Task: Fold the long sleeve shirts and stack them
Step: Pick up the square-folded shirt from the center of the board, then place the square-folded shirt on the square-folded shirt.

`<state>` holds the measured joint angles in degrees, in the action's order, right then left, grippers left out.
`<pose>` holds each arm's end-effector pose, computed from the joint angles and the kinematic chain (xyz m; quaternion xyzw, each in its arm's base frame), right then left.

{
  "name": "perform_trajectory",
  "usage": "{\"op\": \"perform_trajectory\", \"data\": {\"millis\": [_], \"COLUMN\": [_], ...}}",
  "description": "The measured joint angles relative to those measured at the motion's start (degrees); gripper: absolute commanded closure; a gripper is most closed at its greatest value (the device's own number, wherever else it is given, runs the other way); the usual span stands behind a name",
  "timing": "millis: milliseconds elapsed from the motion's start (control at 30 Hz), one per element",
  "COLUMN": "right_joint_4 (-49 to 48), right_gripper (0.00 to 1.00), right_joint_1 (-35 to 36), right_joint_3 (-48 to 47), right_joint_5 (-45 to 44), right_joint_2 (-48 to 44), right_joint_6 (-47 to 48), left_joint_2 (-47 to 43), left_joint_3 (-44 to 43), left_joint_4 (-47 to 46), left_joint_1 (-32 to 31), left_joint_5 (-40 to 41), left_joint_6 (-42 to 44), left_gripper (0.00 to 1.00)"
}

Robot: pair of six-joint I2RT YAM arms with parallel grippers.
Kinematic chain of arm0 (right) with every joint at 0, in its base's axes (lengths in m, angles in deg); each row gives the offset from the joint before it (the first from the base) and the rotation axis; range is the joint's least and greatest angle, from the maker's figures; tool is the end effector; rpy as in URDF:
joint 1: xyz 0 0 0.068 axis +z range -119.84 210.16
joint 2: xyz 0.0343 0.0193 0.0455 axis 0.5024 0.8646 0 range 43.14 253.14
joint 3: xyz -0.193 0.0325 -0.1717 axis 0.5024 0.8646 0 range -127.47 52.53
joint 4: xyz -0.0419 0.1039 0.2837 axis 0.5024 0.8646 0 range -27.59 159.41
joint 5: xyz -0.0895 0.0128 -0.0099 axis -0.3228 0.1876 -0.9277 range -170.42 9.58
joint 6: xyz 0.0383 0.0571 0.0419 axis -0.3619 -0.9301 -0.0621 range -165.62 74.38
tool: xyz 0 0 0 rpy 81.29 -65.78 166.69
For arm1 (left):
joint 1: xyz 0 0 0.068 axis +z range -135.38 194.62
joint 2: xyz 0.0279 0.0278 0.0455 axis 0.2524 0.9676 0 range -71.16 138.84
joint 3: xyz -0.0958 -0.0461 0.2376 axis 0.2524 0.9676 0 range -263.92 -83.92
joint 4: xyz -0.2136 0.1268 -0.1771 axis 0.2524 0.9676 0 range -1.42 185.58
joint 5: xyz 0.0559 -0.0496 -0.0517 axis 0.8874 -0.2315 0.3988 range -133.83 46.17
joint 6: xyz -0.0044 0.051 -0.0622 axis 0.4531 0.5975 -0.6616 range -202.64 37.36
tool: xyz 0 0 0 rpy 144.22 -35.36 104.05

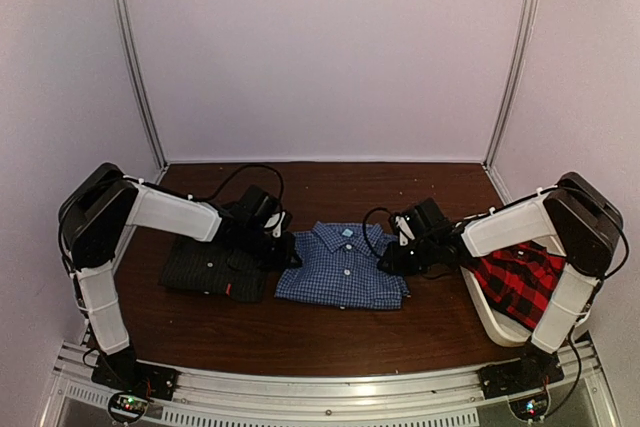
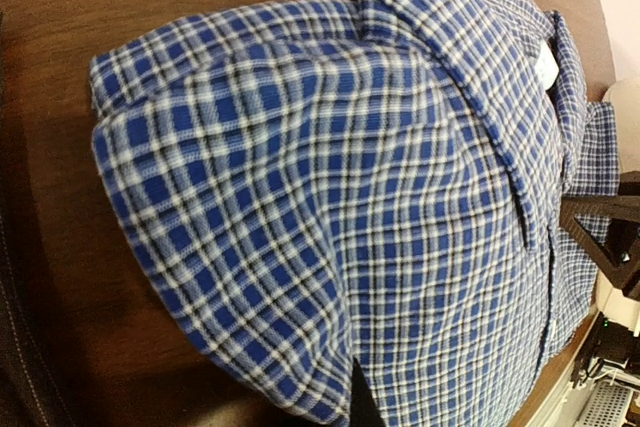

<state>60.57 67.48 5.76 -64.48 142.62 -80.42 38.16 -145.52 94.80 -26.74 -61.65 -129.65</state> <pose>0.2861 0.2421 0.0566 -0.0669 0.9319 0.3009 0.1912 0.3056 -0.2973 0.0620 0.0016 0.9407 -0.3187 0.1167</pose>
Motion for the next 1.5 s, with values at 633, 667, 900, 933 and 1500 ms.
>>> {"op": "perform_trajectory", "data": {"millis": [633, 667, 900, 933, 1500], "right_joint_4": [2.84, 3.39, 4.24, 4.17, -8.02], "right_gripper": [1.00, 1.00, 1.00, 1.00, 1.00], "right_joint_1": [0.22, 0.28, 1.07, 1.27, 12.66], "right_joint_3": [-1.14, -1.55, -4.24, -4.66, -21.40], "right_joint_5": [2.34, 2.40, 2.73, 2.73, 1.62], "right_joint_2": [-3.89, -4.74, -8.22, -8.28, 4.52], "right_joint_6": [-0.59, -0.61, -1.64, -1.84, -12.26], "left_joint_2": [-0.87, -1.20, -6.27, -7.15, -25.75], "left_joint_3": [-2.40, -2.67, -4.44, -4.59, 1.79], "left_joint_4": [3.28, 3.87, 9.27, 9.90, 23.45], "left_joint_1": [-0.22, -0.26, -0.24, -0.11, 13.75], "left_joint_5": [0.61, 0.76, 4.13, 4.76, 12.59], "left_joint_6": [0.00, 0.02, 0.66, 0.81, 4.22], "left_gripper": [1.00, 1.00, 1.00, 1.00, 1.00]}}
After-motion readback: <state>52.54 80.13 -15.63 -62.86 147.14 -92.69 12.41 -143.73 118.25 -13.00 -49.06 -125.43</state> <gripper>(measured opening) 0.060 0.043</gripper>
